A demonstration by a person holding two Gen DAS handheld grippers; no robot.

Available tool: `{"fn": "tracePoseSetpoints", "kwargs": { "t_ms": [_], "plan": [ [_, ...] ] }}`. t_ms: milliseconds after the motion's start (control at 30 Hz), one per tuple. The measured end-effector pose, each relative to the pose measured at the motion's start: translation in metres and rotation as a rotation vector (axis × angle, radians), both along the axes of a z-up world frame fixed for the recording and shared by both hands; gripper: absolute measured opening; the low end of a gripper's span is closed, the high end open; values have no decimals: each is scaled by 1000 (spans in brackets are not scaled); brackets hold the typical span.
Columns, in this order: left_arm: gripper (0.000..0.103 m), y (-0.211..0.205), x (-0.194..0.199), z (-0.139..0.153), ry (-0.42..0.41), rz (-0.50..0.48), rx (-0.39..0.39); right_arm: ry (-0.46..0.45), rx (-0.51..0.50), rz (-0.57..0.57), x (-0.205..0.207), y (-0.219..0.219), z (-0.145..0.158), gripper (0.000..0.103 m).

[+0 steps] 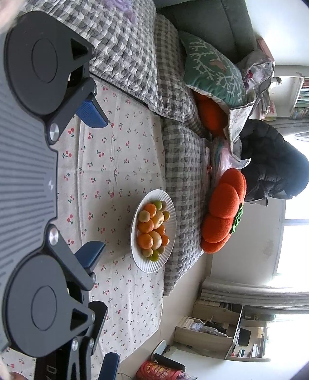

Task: Organize fruits

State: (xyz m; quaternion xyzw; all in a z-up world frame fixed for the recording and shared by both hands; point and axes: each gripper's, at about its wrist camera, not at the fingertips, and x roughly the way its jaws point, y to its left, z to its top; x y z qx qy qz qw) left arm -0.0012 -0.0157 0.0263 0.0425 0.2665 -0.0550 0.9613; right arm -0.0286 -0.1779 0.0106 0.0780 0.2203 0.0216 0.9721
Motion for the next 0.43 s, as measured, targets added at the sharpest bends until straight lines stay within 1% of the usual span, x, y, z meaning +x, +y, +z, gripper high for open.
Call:
{"fn": "tracePoseSetpoints", "kwargs": {
  "t_ms": [433],
  "plan": [
    [97, -2, -2, 1, -9, 2, 7, 0, 2, -1, 0, 0, 0, 103]
  ]
}}
